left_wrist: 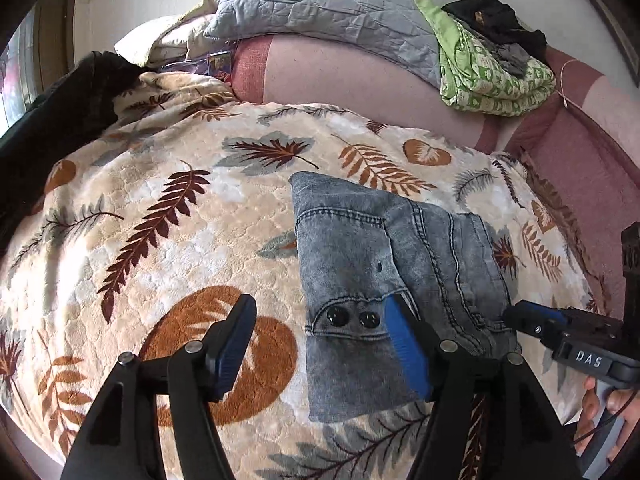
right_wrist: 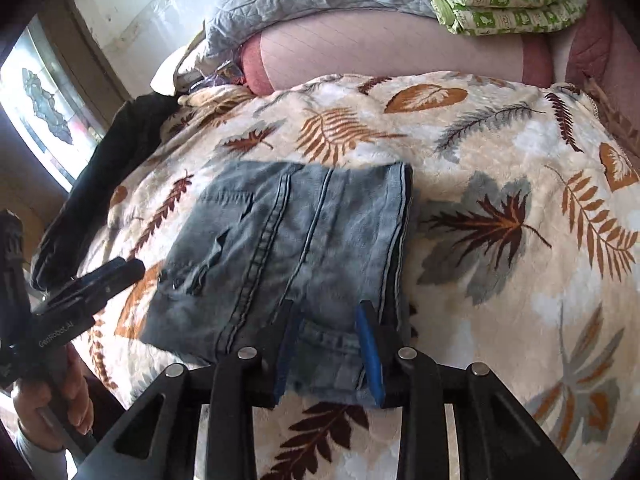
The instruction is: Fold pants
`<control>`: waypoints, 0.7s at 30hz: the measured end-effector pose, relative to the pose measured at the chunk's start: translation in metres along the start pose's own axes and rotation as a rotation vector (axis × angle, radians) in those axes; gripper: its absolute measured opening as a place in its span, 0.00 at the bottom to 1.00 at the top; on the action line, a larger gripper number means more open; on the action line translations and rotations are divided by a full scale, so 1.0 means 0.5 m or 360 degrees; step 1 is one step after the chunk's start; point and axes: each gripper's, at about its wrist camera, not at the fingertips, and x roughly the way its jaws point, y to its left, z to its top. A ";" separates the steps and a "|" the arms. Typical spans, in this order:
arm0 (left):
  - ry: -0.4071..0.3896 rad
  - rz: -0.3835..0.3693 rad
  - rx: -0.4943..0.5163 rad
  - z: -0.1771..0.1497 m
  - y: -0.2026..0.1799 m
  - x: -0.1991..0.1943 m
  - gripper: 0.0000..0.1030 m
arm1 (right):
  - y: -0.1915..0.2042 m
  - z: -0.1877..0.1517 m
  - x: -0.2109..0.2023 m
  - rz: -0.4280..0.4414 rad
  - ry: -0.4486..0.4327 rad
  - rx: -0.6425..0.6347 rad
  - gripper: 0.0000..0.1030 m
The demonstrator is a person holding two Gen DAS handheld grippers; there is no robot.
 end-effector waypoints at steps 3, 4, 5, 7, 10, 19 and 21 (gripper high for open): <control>0.0174 0.0127 0.0102 -0.037 -0.029 0.061 0.66 | 0.014 -0.040 0.064 -0.0163 0.0136 -0.0088 0.36; 0.0168 0.0161 0.0100 -0.047 -0.030 0.068 0.66 | 0.018 -0.043 0.065 -0.0193 0.0111 -0.0118 0.36; 0.0115 0.0168 0.0086 -0.048 -0.029 0.059 0.66 | 0.021 -0.041 0.058 -0.0197 0.0110 -0.0111 0.36; 0.0124 0.0160 0.0068 -0.041 -0.027 0.033 0.66 | 0.018 -0.038 0.018 -0.0153 0.0080 -0.0047 0.37; 0.0012 0.0134 0.0066 -0.036 -0.030 -0.035 0.66 | 0.030 -0.044 -0.068 -0.0169 -0.0091 -0.0047 0.59; -0.0180 0.0135 0.0073 -0.067 -0.066 -0.172 0.77 | 0.075 -0.156 -0.220 -0.0267 -0.0395 -0.0056 0.92; -0.0181 0.0135 0.0061 -0.084 -0.071 -0.189 0.79 | 0.081 -0.181 -0.228 -0.0295 -0.0407 -0.0053 0.92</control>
